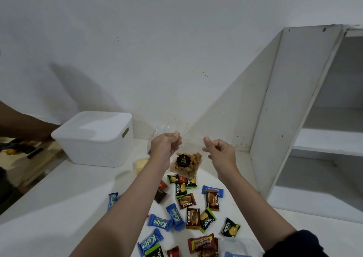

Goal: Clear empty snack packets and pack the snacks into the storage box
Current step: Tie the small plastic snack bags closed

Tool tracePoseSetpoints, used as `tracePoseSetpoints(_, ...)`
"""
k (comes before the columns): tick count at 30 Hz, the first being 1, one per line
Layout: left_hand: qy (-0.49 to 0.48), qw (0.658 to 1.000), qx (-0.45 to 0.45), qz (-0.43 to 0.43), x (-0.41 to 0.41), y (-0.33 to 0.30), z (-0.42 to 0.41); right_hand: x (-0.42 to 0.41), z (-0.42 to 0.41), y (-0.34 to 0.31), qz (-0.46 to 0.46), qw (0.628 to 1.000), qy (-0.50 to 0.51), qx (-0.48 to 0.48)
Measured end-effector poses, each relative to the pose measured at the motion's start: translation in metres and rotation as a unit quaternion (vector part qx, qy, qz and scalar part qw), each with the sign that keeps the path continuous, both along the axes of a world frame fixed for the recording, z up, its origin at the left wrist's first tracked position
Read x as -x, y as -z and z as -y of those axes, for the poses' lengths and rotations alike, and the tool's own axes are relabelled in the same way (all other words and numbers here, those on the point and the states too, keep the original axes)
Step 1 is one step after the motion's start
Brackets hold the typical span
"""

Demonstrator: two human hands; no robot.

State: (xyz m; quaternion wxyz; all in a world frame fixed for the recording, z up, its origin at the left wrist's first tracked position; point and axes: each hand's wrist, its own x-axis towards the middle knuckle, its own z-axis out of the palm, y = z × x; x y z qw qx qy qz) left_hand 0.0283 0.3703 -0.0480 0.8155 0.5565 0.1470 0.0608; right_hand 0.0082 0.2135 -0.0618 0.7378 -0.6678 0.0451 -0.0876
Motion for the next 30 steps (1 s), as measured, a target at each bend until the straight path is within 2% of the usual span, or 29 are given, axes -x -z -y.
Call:
tracePoseSetpoints(6,0.058,0.997,-0.009,0.045,0.007,0.001,0.002,0.004,0.0,0.007,0.037,0.997,-0.023,0.059)
tracePoseSetpoints(10,0.065,0.989,-0.109,0.081,0.008,0.006,0.003,0.003,0.005,0.001,0.034,0.99,-0.062,0.119)
tracePoseSetpoints(14,0.074,0.958,-0.247,0.127,0.01,0.011,0.001,0.002,0.013,-0.013,0.031,0.964,-0.148,0.218)
tracePoseSetpoints(17,0.091,0.949,-0.271,0.137,0.01,0.015,0.0,0.002,0.012,-0.019,0.026,0.947,-0.178,0.264)
tracePoseSetpoints(25,0.121,0.943,-0.28,0.133,0.014,0.025,-0.004,0.006,0.009,-0.014,-0.006,0.937,-0.222,0.269)
tracePoseSetpoints(30,0.051,0.961,-0.253,0.102,0.015,0.033,-0.001,0.002,0.006,-0.002,-0.092,0.967,-0.197,0.132)
